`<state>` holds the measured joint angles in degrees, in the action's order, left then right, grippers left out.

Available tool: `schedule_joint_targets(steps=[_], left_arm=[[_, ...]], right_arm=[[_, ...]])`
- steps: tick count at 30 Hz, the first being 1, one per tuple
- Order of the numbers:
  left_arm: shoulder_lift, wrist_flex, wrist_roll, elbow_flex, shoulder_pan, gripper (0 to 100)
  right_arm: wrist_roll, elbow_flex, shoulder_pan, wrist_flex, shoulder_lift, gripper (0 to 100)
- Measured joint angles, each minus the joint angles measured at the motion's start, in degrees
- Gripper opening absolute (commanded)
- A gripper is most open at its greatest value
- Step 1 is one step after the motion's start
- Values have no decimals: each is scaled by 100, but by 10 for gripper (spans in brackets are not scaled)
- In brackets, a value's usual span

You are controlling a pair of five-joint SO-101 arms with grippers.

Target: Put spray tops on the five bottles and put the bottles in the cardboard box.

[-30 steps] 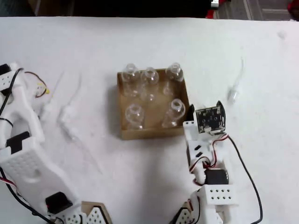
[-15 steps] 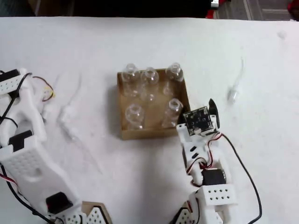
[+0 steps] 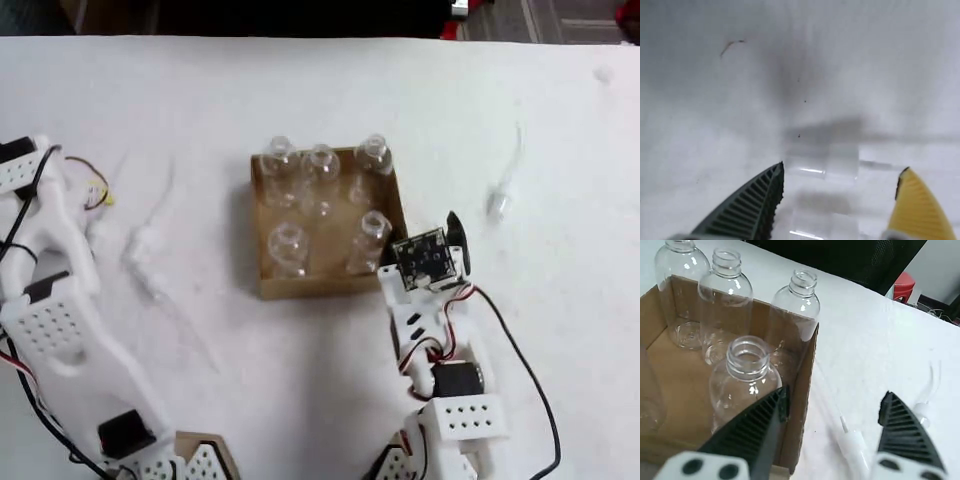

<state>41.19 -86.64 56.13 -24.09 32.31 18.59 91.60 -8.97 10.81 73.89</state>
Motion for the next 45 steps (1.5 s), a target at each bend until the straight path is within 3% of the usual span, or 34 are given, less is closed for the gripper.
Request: schedule_joint_targets(steps=[7, 20, 32, 37, 45], left_arm=[[343, -835, 9, -624, -18, 331], [360, -1424, 9, -1310, 396, 333], [-185, -1222, -35, -1336, 580, 332], [431, -949, 466, -1336, 413, 332], [1046, -1407, 360, -2268, -264, 332]], right_arm=[[0, 0, 0, 0, 0, 261], [0, 0, 0, 0, 0, 261], [0, 0, 0, 0, 0, 261], [0, 0, 0, 0, 0, 261], [0, 0, 0, 0, 0, 261]])
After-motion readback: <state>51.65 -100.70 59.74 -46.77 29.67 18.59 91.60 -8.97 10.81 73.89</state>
